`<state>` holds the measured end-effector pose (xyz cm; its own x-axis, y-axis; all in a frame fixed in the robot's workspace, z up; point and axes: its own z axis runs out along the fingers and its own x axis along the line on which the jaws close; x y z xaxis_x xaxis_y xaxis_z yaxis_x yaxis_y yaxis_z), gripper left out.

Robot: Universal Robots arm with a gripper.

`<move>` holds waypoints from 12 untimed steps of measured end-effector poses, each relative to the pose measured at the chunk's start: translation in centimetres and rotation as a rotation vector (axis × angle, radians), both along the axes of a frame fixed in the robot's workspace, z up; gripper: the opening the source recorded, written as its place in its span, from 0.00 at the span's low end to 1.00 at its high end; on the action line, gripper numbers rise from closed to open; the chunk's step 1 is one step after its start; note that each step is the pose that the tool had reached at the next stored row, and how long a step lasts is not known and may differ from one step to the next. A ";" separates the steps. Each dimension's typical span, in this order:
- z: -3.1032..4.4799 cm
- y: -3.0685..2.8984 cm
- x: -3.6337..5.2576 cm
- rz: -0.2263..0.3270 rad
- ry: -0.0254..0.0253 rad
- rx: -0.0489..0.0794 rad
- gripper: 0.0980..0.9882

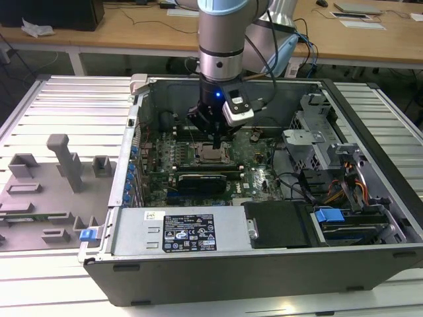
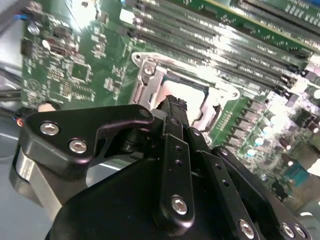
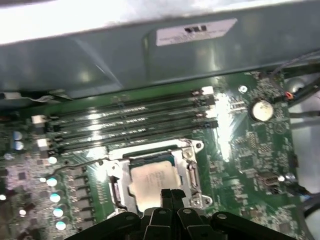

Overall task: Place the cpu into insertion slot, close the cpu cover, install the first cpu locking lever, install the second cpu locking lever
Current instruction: 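Close the cpu cover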

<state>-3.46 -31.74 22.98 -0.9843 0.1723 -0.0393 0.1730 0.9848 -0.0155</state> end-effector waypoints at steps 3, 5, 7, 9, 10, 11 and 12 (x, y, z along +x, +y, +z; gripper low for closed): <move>0.01 0.00 -0.01 0.000 0.0017 0.000 0.01; 0.01 0.00 -0.01 0.002 0.0017 0.000 0.01; -0.01 0.00 0.00 0.041 0.0016 0.000 0.01; -0.05 0.00 -0.01 0.090 0.0016 0.000 0.01; -0.09 -0.01 -0.02 0.112 0.0017 0.000 0.01; -0.14 -0.03 -0.06 0.124 0.0017 0.000 0.01; -0.25 -0.09 -0.12 0.141 0.0017 0.000 0.01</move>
<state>-3.58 -31.83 22.73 -0.9988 0.0324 -0.0376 0.0330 0.9993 -0.0155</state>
